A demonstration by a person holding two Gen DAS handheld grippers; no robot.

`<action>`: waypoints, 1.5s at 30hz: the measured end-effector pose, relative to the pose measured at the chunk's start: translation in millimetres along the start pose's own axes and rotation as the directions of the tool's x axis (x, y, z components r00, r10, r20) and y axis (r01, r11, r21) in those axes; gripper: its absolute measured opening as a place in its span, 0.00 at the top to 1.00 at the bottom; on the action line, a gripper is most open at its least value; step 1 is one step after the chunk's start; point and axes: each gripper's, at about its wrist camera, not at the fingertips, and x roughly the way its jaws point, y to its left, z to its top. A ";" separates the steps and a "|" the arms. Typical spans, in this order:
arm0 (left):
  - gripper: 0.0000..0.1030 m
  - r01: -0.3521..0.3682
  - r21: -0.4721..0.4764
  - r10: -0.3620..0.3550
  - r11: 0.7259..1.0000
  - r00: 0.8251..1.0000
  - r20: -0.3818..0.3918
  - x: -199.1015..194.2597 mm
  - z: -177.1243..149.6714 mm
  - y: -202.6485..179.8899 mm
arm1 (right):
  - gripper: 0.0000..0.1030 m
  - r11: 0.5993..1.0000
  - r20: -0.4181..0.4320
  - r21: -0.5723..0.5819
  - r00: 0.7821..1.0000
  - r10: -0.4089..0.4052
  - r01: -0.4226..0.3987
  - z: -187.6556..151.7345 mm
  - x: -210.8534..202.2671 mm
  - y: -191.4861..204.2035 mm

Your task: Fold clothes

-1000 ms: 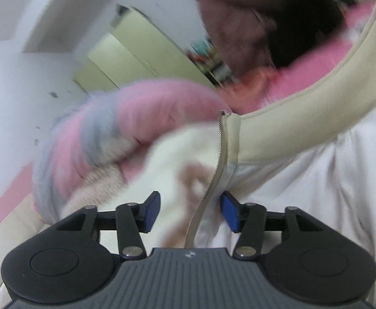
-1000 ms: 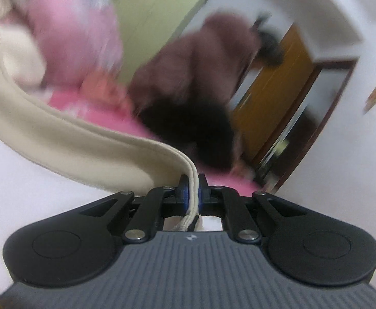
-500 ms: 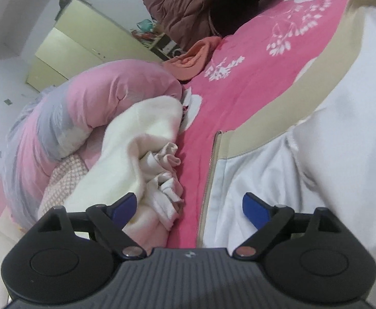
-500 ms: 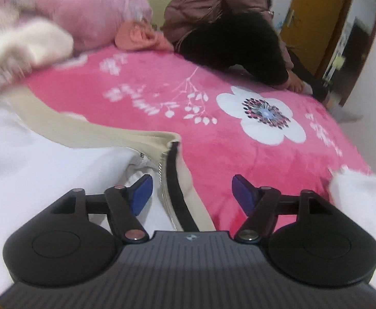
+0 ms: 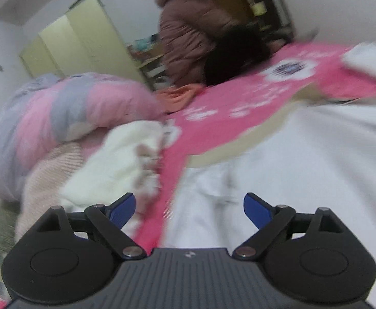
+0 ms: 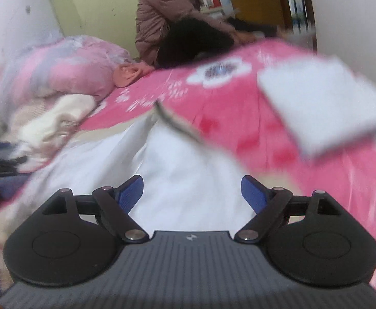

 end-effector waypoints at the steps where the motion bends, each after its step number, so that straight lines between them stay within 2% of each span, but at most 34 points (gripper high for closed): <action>1: 0.10 0.035 -0.012 -0.035 0.999 0.999 0.014 -17.1 -9.2 -8.9 | 0.19 0.997 -0.007 0.065 0.999 0.044 -0.043 -17.7 -7.9 -4.4; 4: 0.10 0.150 -0.051 -0.148 0.987 0.988 0.036 -53.1 -36.3 -38.1 | 0.19 0.952 -0.011 0.258 0.984 0.176 -0.167 -70.7 -31.6 -17.6; 7: 0.10 0.236 -0.079 -0.231 0.969 0.971 0.070 -76.2 -65.1 -71.4 | 0.19 0.856 0.010 0.439 0.954 0.298 -0.272 -122.5 -53.5 -30.4; 10: 0.10 0.244 -0.078 -0.236 0.967 0.966 0.104 -88.7 -91.2 -104.4 | 0.22 0.806 0.017 0.535 0.957 0.291 -0.254 -146.3 -35.6 -30.4; 14: 0.10 0.207 -0.089 -0.201 0.974 0.977 0.068 -90.9 -115.7 -129.3 | 0.25 0.844 0.029 0.500 0.978 0.207 -0.194 -138.1 -6.4 -14.3; 15: 0.10 0.205 -0.106 -0.199 0.973 0.978 0.061 -91.4 -121.3 -130.4 | 0.31 0.866 0.033 0.468 0.983 0.183 -0.177 -131.6 -0.3 -8.0; 16: 0.10 0.204 -0.129 -0.199 0.970 0.979 0.049 -91.0 -126.6 -129.3 | 0.49 0.887 0.032 0.440 0.990 0.140 -0.140 -127.5 5.9 -3.5; 18: 0.11 0.195 -0.156 -0.193 0.968 0.981 0.028 -89.7 -136.2 -126.1 | 0.67 0.913 0.032 0.401 0.997 0.068 -0.075 -122.4 22.2 0.7; 19: 0.11 0.190 -0.167 -0.190 0.967 0.982 0.018 -89.1 -140.9 -124.6 | 0.74 0.918 0.034 0.393 0.999 0.042 -0.052 -121.1 31.0 0.7; 20: 0.11 0.184 -0.179 -0.186 0.966 0.983 0.008 -88.5 -145.6 -123.1 | 0.78 0.909 0.047 0.412 0.998 0.047 -0.062 -120.9 35.4 -1.5; 22: 0.11 0.170 -0.193 -0.175 0.966 0.985 -0.007 -88.2 -154.5 -119.7 | 0.93 0.894 0.075 0.438 0.995 0.068 -0.094 -116.6 35.3 -5.5; 23: 0.10 0.162 -0.193 -0.167 0.968 0.986 -0.007 -89.5 -158.0 -118.0 | 0.95 0.891 0.093 0.440 0.993 0.077 -0.110 -111.7 30.6 -6.9; 24: 0.10 0.158 -0.198 -0.162 0.967 0.987 -0.007 -89.9 -160.2 -115.4 | 0.95 0.908 0.128 0.406 0.990 0.057 -0.105 -100.1 17.7 -5.1; 29: 0.11 0.155 -0.232 -0.162 0.960 0.987 -0.015 -86.2 -165.5 -105.7 | 0.96 0.970 0.304 0.238 0.952 -0.025 -0.050 -43.5 -44.5 2.6; 32: 0.11 0.158 -0.243 -0.165 0.957 0.986 -0.011 -84.8 -166.9 -102.9 | 0.96 0.974 0.250 0.220 0.962 -0.105 0.049 -38.5 -43.8 -11.5; 35: 0.11 0.153 -0.247 -0.161 0.957 0.987 -0.012 -85.6 -168.1 -104.5 | 0.96 0.969 0.195 0.196 0.962 -0.189 0.151 -35.1 -42.0 -26.0; 37: 0.11 0.152 -0.247 -0.160 0.957 0.987 -0.014 -86.5 -168.3 -105.2 | 0.96 0.951 0.121 0.183 0.955 -0.272 0.248 -53.1 -28.5 -42.1; 39: 0.11 0.155 -0.244 -0.163 0.957 0.986 -0.015 -89.0 -167.9 -105.0 | 0.96 0.941 0.077 0.236 0.961 -0.266 0.241 -72.5 -22.8 -59.4; 41: 0.11 0.169 -0.258 -0.176 0.951 0.984 -0.004 -93.4 -169.3 -100.7 | 0.90 0.936 0.072 0.284 0.968 -0.239 0.209 -83.0 -25.9 -65.5; 42: 0.11 0.177 -0.267 -0.183 0.947 0.983 0.003 -95.8 -170.1 -98.2 | 0.78 0.933 0.065 0.298 0.971 -0.230 0.201 -83.6 -32.6 -64.1; 43: 0.11 0.190 -0.283 -0.194 0.940 0.981 0.013 -99.2 -171.3 -94.9 | 0.59 0.930 0.056 0.302 0.970 -0.237 0.210 -84.9 -40.4 -60.4; 45: 0.11 0.222 -0.320 -0.219 0.921 0.975 0.045 -108.5 -175.0 -87.0 | 0.47 0.931 0.064 0.289 0.966 -0.252 0.224 -92.7 -56.0 -48.9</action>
